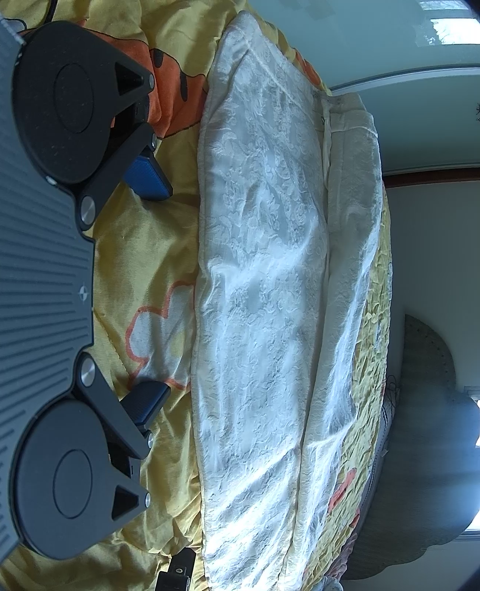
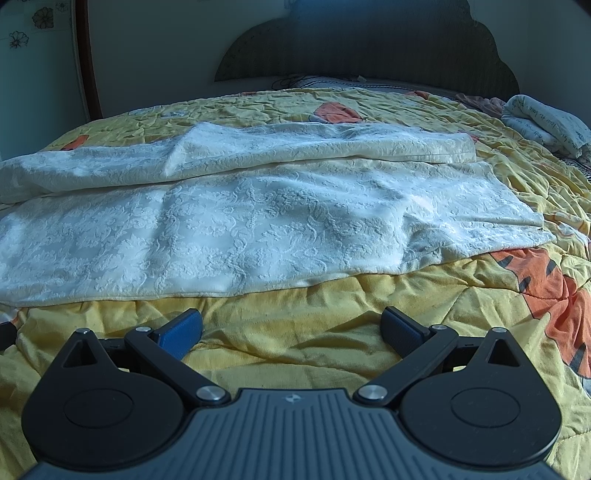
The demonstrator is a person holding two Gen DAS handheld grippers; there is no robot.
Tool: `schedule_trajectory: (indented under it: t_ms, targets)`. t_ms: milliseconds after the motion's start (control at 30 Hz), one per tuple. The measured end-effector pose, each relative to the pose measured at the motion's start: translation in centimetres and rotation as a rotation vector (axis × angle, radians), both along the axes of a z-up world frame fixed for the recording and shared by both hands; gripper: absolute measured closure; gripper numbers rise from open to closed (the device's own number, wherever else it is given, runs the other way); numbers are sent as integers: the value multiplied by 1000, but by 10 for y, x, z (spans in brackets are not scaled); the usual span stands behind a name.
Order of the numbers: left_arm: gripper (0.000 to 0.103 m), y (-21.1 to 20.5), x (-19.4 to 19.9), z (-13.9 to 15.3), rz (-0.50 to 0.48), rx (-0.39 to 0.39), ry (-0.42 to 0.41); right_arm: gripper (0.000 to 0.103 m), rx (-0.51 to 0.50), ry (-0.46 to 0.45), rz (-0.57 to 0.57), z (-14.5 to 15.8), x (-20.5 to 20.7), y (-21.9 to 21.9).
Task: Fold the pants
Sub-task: 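Move the left tool to the pants' waistband and close on it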
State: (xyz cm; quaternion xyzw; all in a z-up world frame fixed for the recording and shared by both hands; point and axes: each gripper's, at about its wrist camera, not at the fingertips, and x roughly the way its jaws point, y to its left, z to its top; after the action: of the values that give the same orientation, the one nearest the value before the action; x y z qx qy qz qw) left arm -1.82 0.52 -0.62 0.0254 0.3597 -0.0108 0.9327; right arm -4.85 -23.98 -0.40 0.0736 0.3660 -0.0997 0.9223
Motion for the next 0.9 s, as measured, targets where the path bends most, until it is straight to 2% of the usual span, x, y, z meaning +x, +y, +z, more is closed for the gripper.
schedule_trajectory:
  t_ms: [133, 233, 367, 467, 700, 800, 900]
  targets:
    - [1, 1, -9, 2, -38, 19, -14, 0, 55, -10, 14, 6, -9, -7]
    - [1, 11, -26, 10, -85, 2, -35, 0, 84, -60, 49, 15, -22, -6]
    - [0, 39, -40, 29, -98, -63, -55, 0, 121, -236, 147, 36, -34, -15]
    - [0, 66, -33, 53, -55, -78, -106, 0, 82, -338, 242, 58, -25, -20]
    - [0, 143, 33, 119, 108, -87, -322, 0, -95, -306, 335, 97, 33, -17]
    - [0, 176, 77, 140, 152, -132, -309, 0, -116, -285, 380, 107, 53, -13]
    - [1, 215, 135, 148, 183, -244, -197, 0, -104, -288, 417, 111, 65, -11]
